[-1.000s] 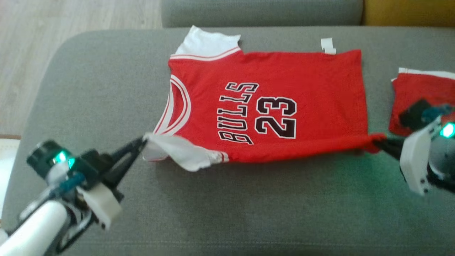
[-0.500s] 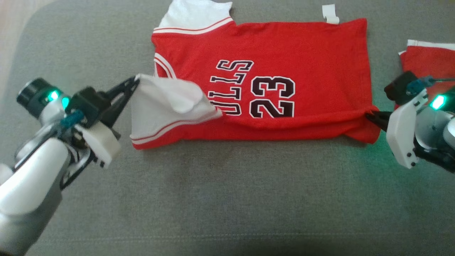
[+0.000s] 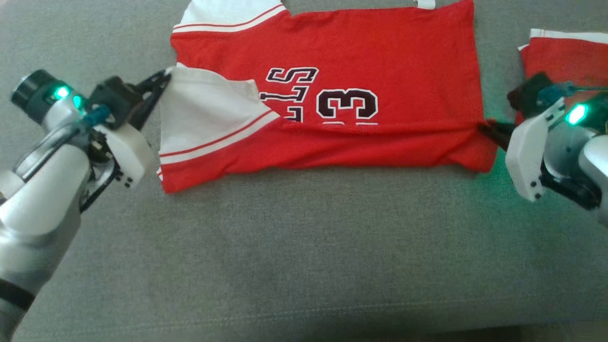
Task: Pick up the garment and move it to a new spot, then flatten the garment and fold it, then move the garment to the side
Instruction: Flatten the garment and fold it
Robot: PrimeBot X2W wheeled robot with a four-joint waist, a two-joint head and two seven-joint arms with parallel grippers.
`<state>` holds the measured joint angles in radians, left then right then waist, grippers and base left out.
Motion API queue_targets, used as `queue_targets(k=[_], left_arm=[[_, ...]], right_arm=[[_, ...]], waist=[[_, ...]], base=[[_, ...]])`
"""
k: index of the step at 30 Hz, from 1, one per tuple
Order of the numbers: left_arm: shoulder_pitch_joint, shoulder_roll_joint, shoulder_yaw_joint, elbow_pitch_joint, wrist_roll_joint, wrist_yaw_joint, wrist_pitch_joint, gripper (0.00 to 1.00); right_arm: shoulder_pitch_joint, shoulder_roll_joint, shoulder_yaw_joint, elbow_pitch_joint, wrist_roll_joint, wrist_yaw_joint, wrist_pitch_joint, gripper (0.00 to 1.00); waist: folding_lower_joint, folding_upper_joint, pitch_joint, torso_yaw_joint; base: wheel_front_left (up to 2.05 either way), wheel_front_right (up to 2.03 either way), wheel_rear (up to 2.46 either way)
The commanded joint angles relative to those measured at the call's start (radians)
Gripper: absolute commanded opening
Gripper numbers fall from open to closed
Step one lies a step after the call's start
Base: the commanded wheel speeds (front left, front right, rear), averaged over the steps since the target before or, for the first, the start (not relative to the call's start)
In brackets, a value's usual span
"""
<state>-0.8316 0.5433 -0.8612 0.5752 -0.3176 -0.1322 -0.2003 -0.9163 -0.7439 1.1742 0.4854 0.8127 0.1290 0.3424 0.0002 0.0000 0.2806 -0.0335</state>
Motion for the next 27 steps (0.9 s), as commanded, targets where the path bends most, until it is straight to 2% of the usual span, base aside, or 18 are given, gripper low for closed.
queue_targets(k=[1, 6, 10, 14, 17, 18, 22, 27], left_arm=[[-0.067, 0.032, 0.046, 0.014, -0.004, 0.007, -0.014, 1.0], [-0.081, -0.007, 0.095, 0.091, -0.027, 0.078, -0.046, 1.0], [-0.055, -0.042, 0.174, 0.08, -0.074, 0.152, -0.06, 1.0], [0.032, -0.064, 0.281, -0.064, -0.076, 0.255, -0.061, 1.0], [0.145, -0.1, 0.38, -0.2, -0.082, 0.311, -0.061, 1.0], [0.145, -0.1, 0.38, -0.2, -0.082, 0.311, -0.061, 1.0], [0.312, -0.177, 0.497, -0.357, -0.072, 0.351, -0.061, 1.0], [0.501, -0.293, 0.573, -0.457, -0.04, 0.342, -0.061, 1.0]], right_arm=[[-0.017, -0.004, -0.035, 0.007, -0.011, 0.002, -0.042, 1.0], [-0.016, 0.049, -0.137, 0.091, -0.065, 0.002, -0.203, 1.0], [0.01, 0.097, -0.268, 0.173, -0.119, 0.002, -0.378, 1.0], [0.066, 0.16, -0.409, 0.221, -0.17, 0.002, -0.54, 1.0], [0.129, 0.212, -0.524, 0.222, -0.224, 0.002, -0.59, 1.0], [0.129, 0.212, -0.524, 0.222, -0.224, 0.002, -0.59, 1.0], [0.254, 0.289, -0.703, 0.163, -0.328, 0.002, -0.603, 1.0], [0.478, 0.417, -0.932, 0.012, -0.491, 0.002, -0.604, 1.0]], waist=[[-0.0002, 0.0, 0.003, -0.004], [-0.0002, 0.0, -0.009, -0.01], [-0.0002, 0.0, -0.038, -0.007], [-0.0002, 0.0, -0.068, -0.004], [-0.0002, 0.0, -0.091, 0.002], [-0.0002, 0.0, -0.091, 0.002], [-0.0002, 0.0, -0.124, 0.01], [-0.0002, 0.0, -0.168, 0.02]], base=[[0.0, 0.0, 0.0], [0.0, 0.0, 0.0], [0.0, 0.0, 0.0], [0.0, 0.0, 0.0], [0.0, 0.0, 0.0], [0.0, 0.0, 0.0], [0.0, 0.0, 0.0], [0.0, 0.0, 0.0]])
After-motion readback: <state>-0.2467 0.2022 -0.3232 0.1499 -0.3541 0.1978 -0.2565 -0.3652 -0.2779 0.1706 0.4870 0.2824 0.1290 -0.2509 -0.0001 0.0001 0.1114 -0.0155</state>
